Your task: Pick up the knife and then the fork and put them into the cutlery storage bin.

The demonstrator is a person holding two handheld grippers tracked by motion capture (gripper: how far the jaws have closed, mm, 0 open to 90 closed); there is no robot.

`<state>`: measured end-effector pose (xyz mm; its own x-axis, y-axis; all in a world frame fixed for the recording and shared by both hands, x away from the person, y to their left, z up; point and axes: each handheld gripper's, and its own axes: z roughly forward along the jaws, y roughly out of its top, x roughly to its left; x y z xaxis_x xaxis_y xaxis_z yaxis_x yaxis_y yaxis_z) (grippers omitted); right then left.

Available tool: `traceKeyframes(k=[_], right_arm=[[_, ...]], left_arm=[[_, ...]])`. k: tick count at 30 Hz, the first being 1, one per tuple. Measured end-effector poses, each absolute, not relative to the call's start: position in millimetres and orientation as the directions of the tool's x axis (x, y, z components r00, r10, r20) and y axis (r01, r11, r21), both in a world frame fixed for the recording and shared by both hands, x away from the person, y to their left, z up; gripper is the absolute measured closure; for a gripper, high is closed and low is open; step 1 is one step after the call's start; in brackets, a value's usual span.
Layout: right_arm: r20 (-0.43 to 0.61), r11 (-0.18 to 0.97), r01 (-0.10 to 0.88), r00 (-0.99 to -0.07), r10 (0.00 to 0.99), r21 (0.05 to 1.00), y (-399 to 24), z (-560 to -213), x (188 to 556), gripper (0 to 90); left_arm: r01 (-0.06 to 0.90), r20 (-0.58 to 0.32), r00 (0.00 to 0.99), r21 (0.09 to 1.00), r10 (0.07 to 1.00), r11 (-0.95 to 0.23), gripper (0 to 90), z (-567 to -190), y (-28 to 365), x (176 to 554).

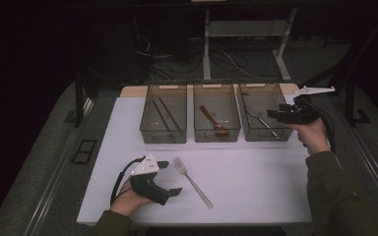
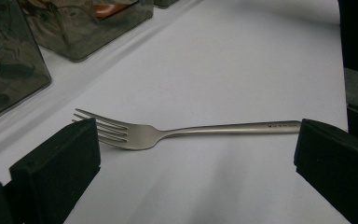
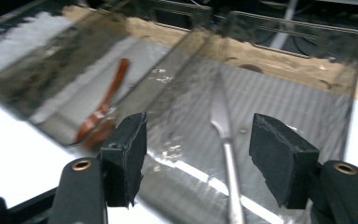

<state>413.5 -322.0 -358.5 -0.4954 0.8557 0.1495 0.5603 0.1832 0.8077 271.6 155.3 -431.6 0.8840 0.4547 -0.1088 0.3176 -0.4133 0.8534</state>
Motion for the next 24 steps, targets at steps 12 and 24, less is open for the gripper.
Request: traceKeyframes(k=[12, 24], right_arm=[[0.177, 0.226, 0.571, -0.565, 0.806, 0.789, -304, -361, 364, 37.0], [0.179, 0.277, 0.543, -0.642, 0.746, 0.792, -277, -387, 330, 56.3]], left_arm=[[0.315, -0.106, 0.884, 0.854, 0.456, -0.413, 0.0, -431, 155, 271], [0.319, -0.105, 0.884, 0.849, 0.456, -0.422, 0.0, -432, 154, 271]])
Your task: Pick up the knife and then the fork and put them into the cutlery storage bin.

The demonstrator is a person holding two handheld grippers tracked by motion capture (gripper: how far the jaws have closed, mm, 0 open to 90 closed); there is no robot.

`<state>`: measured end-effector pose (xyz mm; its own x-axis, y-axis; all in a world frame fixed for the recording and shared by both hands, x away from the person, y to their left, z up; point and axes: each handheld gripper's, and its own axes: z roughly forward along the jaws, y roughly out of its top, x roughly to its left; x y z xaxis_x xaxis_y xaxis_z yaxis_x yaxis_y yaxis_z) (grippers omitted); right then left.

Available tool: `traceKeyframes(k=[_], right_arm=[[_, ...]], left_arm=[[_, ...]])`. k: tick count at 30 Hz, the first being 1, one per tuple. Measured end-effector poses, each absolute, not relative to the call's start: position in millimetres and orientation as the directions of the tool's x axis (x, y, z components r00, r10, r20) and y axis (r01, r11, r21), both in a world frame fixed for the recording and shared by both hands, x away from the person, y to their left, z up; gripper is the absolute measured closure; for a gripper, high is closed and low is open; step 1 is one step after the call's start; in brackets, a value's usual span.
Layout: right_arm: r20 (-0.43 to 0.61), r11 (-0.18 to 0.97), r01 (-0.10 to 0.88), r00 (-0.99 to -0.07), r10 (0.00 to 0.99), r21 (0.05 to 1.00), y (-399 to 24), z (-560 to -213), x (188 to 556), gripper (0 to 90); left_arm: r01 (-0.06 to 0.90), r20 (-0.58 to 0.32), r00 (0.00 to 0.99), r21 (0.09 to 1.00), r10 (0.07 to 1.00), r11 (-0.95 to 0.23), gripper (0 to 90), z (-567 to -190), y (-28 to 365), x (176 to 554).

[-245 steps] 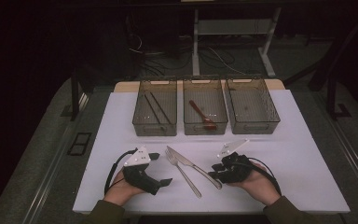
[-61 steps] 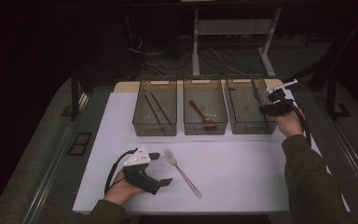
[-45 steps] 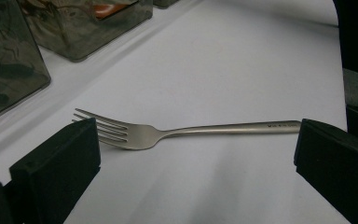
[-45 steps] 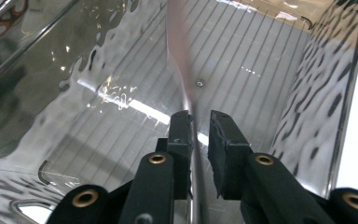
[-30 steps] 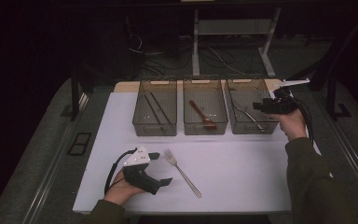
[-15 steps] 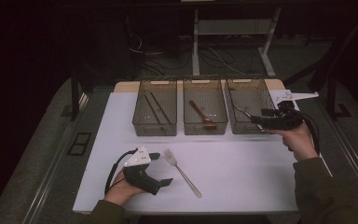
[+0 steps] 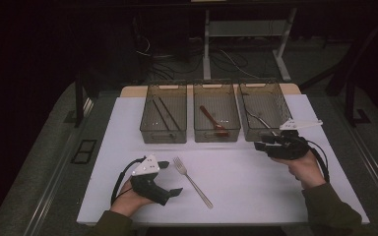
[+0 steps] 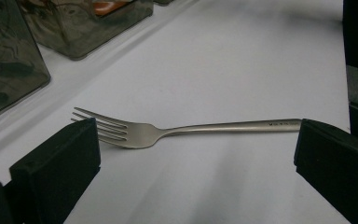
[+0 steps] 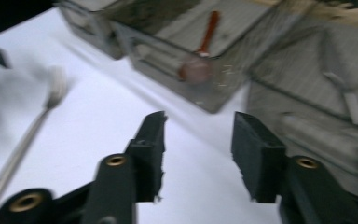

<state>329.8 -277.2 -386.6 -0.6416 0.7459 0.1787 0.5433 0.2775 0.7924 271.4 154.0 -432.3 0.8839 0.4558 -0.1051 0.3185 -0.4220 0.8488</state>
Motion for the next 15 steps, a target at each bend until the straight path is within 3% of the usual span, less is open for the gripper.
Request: traceKeyframes(k=[15], right_arm=[[0.182, 0.388, 0.496, -0.767, 0.616, 0.777, -222, -399, 301, 86.9]], left_arm=[[0.317, -0.102, 0.885, 0.848, 0.455, -0.426, 0.0, -433, 154, 271]])
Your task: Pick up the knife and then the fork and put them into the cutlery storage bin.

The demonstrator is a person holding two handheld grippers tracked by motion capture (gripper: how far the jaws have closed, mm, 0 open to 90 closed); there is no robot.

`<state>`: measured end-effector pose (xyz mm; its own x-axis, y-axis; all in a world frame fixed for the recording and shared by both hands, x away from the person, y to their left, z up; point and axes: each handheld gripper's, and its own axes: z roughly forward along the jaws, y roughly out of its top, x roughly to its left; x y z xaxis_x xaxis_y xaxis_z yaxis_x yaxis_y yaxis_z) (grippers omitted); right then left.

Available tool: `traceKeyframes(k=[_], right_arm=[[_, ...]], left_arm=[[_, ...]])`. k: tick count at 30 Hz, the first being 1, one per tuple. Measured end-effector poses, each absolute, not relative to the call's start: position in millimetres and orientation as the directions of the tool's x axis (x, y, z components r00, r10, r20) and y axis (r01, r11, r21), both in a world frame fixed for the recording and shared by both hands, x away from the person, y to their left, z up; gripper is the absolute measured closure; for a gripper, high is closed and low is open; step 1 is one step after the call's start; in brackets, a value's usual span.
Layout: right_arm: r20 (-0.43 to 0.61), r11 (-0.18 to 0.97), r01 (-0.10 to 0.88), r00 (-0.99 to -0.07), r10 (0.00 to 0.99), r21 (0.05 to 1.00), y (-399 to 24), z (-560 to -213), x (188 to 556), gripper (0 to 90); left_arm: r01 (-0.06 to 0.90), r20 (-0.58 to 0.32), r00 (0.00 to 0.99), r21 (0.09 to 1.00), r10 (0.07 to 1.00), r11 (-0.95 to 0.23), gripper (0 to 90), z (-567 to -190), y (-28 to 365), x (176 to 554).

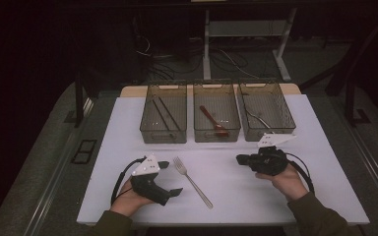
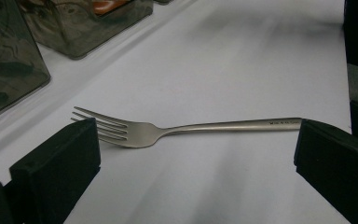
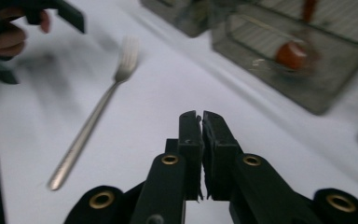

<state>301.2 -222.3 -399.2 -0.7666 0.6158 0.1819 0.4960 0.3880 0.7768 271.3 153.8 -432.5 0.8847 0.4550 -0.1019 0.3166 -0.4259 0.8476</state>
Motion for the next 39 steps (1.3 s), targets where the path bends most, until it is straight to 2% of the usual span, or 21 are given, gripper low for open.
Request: traceKeyframes(k=[3, 9, 24, 25, 28, 39], right_arm=[[0.183, 0.419, 0.481, -0.796, 0.577, 0.77, -211, -401, 297, 89.8], [0.208, 0.462, 0.465, -0.838, 0.505, 0.755, -191, -406, 290, 89.9], [0.192, 0.613, 0.381, -0.916, 0.352, 0.692, -128, -423, 262, 89.9], [0.162, 0.646, 0.341, -0.933, 0.321, 0.683, -121, -426, 259, 89.9], [0.146, 0.679, 0.311, -0.946, 0.291, 0.665, -110, -432, 255, 89.9], [0.036, 0.747, 0.237, -0.961, 0.275, 0.621, -101, -439, 252, 90.0]], left_arm=[[0.316, -0.1, 0.885, 0.846, 0.454, -0.43, 0.0, -433, 154, 272], [0.314, -0.097, 0.887, 0.844, 0.452, -0.434, 0.0, -434, 153, 272], [0.314, -0.097, 0.887, 0.843, 0.452, -0.437, 0.0, -433, 153, 272], [0.313, -0.096, 0.887, 0.844, 0.452, -0.435, 0.0, -433, 153, 272], [0.314, -0.097, 0.887, 0.845, 0.452, -0.433, 0.0, -433, 153, 272], [0.315, -0.1, 0.886, 0.847, 0.453, -0.429, 0.0, -433, 154, 272]])
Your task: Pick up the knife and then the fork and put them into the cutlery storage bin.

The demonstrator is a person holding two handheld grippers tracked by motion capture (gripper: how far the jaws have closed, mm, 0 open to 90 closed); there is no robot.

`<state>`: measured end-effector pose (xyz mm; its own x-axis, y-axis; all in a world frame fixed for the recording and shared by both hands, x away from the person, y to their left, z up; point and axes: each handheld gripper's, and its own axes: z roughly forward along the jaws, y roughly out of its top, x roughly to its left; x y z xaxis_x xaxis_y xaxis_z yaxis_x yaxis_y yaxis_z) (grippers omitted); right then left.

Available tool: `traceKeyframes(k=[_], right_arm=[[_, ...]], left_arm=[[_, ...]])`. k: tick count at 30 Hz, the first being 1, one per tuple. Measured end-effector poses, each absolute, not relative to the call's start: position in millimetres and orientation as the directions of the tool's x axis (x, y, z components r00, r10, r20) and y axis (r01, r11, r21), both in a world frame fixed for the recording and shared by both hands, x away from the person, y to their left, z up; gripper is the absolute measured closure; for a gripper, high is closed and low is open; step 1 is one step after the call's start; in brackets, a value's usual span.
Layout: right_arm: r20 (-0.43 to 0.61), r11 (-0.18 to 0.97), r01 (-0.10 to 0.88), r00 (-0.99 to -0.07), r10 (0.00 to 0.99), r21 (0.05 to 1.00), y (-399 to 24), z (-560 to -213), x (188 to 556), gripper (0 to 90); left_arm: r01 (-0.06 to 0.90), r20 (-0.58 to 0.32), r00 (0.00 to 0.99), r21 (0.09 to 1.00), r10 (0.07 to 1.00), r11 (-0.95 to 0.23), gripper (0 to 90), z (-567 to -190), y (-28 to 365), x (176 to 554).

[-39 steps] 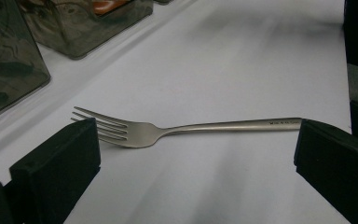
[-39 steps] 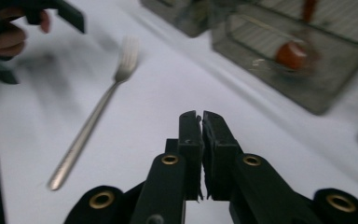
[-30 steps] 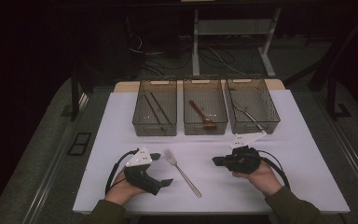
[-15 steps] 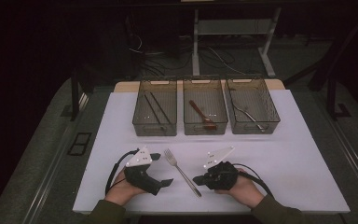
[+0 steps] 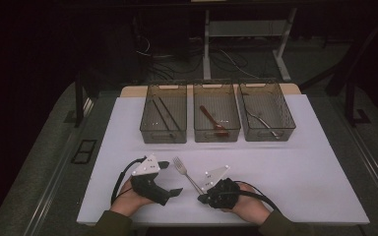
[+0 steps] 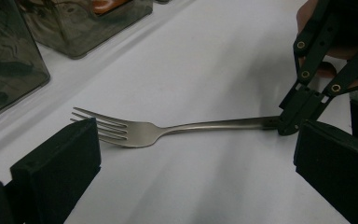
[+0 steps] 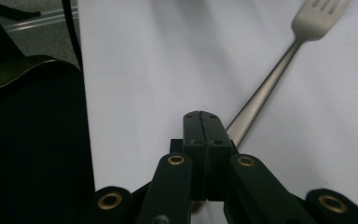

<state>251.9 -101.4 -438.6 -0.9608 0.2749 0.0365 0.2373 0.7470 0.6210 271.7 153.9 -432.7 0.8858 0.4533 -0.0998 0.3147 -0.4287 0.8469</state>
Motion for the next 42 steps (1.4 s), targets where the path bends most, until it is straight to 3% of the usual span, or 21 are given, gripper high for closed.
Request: traceKeyframes(k=[18, 21, 29, 34, 42], right_arm=[[-0.02, 0.736, 0.315, -0.913, 0.407, 0.599, -123, -433, 273, 90.0], [-0.076, 0.75, 0.309, -0.9, 0.43, 0.585, -127, -434, 278, 90.0], [0.016, 0.694, 0.399, -0.873, 0.488, 0.599, -142, -431, 290, 90.0], [0.087, 0.697, 0.446, -0.87, 0.486, 0.562, -139, -416, 300, 78.0], [0.107, 0.748, 0.44, -0.886, 0.45, 0.497, -110, -396, 317, 71.6]], left_arm=[[0.316, -0.1, 0.884, 0.848, 0.456, -0.427, 0.0, -432, 154, 271], [0.316, -0.1, 0.884, 0.848, 0.456, -0.426, 0.0, -432, 154, 271], [0.317, -0.101, 0.884, 0.848, 0.457, -0.425, 0.0, -432, 155, 272], [0.319, -0.103, 0.882, 0.849, 0.461, -0.421, 0.0, -431, 154, 271], [0.316, -0.1, 0.883, 0.85, 0.458, -0.423, 0.0, -431, 155, 271]])
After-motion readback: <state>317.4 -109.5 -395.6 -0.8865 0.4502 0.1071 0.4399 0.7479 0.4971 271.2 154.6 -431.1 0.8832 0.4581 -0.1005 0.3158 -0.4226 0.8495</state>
